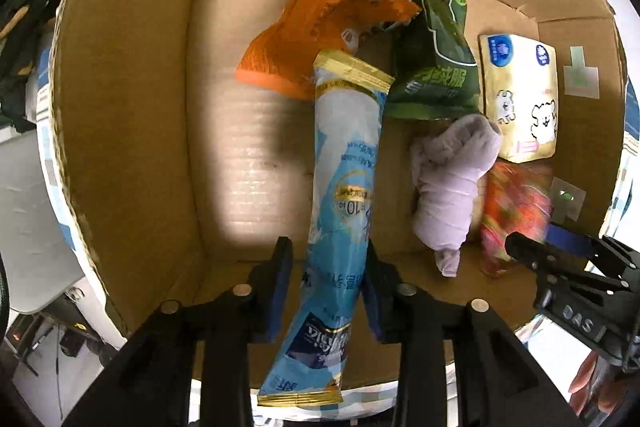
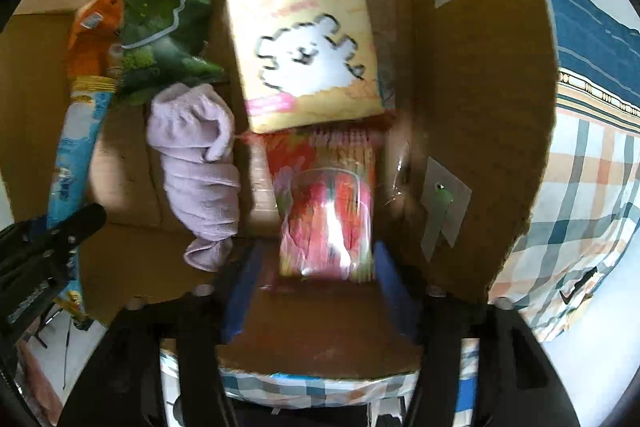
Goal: Organize soft objects
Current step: 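Lower the red bag and blue tube into the box and open both grippers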
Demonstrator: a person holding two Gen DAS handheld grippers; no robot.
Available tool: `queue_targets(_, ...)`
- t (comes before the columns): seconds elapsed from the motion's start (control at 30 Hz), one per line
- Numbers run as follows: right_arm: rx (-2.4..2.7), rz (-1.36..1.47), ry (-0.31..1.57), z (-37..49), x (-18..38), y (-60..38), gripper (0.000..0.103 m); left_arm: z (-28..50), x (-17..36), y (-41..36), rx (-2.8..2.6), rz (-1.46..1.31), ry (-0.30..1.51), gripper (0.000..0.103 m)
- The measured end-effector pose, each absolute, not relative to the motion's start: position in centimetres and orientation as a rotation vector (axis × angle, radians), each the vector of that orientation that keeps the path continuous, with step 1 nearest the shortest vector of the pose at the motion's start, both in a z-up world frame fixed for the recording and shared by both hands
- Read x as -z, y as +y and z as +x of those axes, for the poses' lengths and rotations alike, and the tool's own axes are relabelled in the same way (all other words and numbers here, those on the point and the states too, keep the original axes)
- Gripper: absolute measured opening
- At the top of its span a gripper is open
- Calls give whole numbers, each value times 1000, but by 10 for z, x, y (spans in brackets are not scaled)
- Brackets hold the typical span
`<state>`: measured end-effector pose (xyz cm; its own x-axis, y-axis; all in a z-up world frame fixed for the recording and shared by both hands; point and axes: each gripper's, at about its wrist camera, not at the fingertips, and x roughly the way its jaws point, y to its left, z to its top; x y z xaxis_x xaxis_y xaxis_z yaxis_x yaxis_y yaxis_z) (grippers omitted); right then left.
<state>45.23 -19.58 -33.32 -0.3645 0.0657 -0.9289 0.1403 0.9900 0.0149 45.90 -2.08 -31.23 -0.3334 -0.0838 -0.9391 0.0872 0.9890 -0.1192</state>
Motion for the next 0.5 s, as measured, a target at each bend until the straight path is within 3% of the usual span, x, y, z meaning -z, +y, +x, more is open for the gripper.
queue_targets(0.27, 63, 144, 1869, 450, 300, -192, 74, 451, 294, -9, 160, -53, 1868, 41)
queue_targets(0.37, 49, 154, 1844, 446, 290, -190, 75, 447, 283, -5, 156, -67, 1834, 55)
queue_targets(0.43, 50, 145, 1825, 445, 283, -189, 80, 445, 275, -3, 155, -65, 1809, 73)
queue_targets(0.5, 46, 149, 1801, 444, 274, -187, 84, 443, 266, 1, 149, -61, 1774, 83)
